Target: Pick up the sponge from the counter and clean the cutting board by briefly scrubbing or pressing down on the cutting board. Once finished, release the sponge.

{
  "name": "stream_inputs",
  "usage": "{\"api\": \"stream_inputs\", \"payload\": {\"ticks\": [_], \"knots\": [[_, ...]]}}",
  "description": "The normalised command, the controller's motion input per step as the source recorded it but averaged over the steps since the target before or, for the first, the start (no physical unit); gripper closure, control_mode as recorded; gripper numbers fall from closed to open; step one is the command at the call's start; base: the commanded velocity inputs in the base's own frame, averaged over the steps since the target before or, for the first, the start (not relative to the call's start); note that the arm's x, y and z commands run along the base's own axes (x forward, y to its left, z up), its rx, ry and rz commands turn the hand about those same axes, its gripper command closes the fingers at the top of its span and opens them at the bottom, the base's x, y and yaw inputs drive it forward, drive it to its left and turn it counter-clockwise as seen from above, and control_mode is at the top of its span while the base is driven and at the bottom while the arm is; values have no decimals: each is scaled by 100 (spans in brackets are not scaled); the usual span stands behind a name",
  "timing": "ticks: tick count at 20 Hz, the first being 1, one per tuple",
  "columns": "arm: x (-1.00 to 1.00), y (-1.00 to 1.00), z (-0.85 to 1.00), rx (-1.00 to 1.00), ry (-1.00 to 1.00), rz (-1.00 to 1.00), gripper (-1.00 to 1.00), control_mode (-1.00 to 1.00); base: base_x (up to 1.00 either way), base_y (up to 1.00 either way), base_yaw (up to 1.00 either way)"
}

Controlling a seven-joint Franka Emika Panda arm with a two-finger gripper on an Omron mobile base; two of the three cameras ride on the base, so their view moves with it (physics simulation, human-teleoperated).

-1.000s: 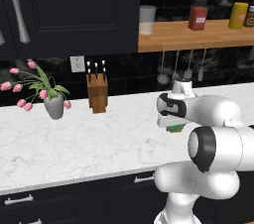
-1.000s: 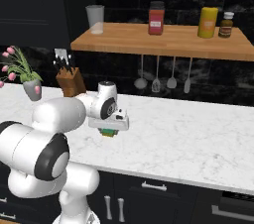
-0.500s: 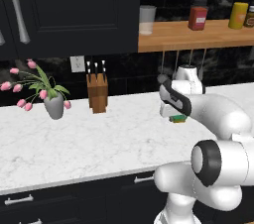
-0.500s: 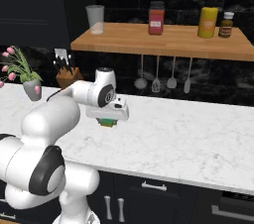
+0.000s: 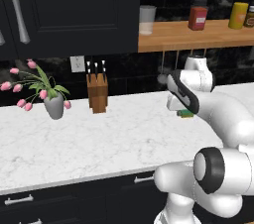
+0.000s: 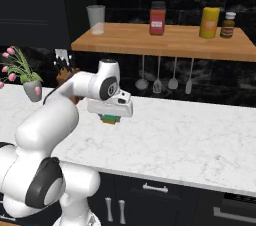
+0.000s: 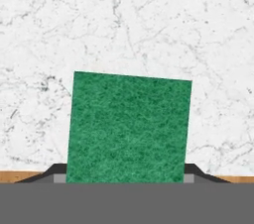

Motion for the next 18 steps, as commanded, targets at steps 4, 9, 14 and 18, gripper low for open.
{"api": "stream_inputs", "payload": {"ticks": [4, 9, 14, 18], "knots": [[-35, 0, 39, 0, -5, -3, 100, -100, 0, 0, 0], [-6, 12, 53, 0, -5, 0, 100, -100, 0, 0, 0], [-12, 21, 34, -1, -1, 0, 100, -100, 0, 0, 0], [-17, 34, 16, -3, 0, 0, 100, -100, 0, 0, 0]]}}
